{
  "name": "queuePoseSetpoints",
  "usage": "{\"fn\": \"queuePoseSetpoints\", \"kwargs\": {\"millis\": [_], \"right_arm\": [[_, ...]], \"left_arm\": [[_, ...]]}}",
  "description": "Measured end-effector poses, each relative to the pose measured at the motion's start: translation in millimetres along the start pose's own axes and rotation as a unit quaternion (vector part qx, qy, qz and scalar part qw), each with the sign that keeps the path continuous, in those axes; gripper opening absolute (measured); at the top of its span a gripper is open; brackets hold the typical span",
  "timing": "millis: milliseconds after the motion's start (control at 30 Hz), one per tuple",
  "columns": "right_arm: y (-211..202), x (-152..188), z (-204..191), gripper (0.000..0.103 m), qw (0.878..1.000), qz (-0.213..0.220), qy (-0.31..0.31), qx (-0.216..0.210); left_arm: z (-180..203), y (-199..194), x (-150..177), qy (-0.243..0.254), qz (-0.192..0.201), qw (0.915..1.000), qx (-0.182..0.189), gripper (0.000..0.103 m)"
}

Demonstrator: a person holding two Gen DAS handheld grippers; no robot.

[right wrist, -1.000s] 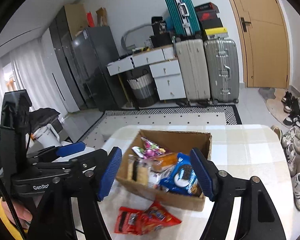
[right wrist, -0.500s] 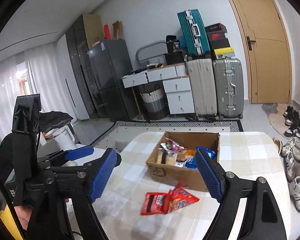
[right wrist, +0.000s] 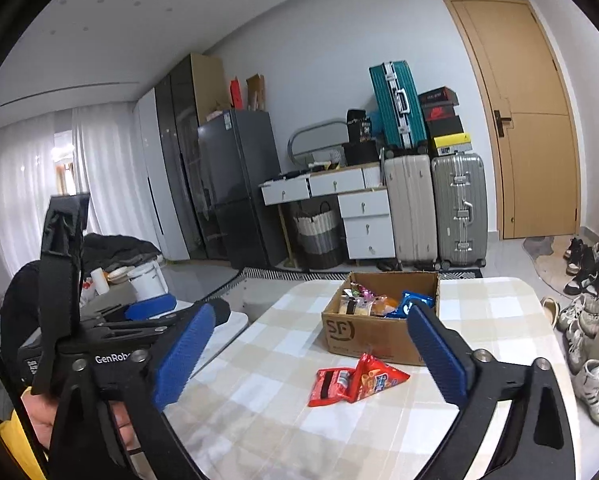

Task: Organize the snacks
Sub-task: 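Move both grippers back toward the two red packets on the table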

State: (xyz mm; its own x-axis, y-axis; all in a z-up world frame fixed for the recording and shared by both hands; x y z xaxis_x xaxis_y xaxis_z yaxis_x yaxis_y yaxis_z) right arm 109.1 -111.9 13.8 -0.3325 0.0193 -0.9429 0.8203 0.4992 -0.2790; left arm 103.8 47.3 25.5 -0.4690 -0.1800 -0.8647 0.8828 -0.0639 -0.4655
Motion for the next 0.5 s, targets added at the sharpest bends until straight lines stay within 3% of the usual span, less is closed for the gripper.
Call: {"fn": "queuePoseSetpoints", "kwargs": {"millis": [233, 500], "right_arm": [[-10.2, 37.0, 5.7, 0.101, 0.999, -0.021, 0.021, 0.013], [7.6, 65.3, 26.5, 0.101, 0.997, -0.059, 0.048, 0.023]], "left_arm": [[-14.6, -15.0, 35.1, -0.006, -0.015, 0.9998, -0.016, 0.102], [-26.4, 14.5, 60.4, -0.019, -0.05, 0.9984, -0.019, 0.102]]}}
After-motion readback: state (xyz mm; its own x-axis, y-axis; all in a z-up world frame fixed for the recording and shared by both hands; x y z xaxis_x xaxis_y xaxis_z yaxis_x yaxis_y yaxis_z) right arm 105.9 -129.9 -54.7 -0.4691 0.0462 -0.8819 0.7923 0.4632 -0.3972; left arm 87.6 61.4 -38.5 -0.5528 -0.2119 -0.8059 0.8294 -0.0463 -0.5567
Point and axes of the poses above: each gripper's, at about its wrist camera, not at the fingertips, and y roughly the way its jaws point, z to its right, x to its underside, the point moved 6 cm from there along y, roughly the way its jaws point, and after that the axes turned 3 degrees about -y, right-handed, at the moved point
